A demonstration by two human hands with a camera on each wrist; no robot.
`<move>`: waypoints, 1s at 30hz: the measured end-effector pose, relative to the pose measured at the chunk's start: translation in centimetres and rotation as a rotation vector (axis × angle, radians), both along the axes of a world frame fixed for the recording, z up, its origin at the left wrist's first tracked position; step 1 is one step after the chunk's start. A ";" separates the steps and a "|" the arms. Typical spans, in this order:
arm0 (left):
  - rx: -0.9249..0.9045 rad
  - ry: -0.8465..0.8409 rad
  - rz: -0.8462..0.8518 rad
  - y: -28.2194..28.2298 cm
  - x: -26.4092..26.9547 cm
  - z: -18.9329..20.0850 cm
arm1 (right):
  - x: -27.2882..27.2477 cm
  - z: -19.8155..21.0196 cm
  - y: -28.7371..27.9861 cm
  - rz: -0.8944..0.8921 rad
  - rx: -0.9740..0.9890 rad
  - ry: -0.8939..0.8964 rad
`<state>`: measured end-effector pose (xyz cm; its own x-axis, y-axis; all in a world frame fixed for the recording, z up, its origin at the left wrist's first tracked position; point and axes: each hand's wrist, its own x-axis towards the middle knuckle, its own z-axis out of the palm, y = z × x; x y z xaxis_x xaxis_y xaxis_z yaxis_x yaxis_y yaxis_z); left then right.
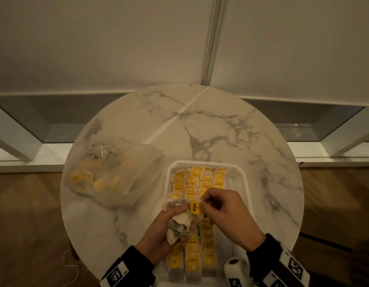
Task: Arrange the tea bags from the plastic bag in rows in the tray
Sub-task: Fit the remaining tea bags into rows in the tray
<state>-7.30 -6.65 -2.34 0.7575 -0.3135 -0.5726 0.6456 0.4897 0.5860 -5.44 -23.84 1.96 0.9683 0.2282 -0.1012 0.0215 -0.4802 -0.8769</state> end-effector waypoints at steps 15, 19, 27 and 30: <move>-0.016 0.034 -0.054 -0.3 0.0 0.1 | 0.0 -0.2 -0.7 -0.014 0.066 0.101; -0.029 0.041 -0.074 -0.1 -0.1 0.3 | 0.4 0.7 -1.2 -0.020 0.072 0.039; -0.079 0.060 -0.081 -0.1 0.1 0.0 | 1.9 2.7 -2.4 -0.114 0.182 -0.042; -0.134 0.092 -0.066 0.0 0.1 0.1 | 2.5 2.8 -3.5 -0.117 0.107 -0.051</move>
<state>-7.21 -6.69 -2.20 0.6792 -0.4392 -0.5880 0.7268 0.5140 0.4556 -2.99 -27.36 4.75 0.9921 0.1208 -0.0325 0.0168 -0.3859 -0.9224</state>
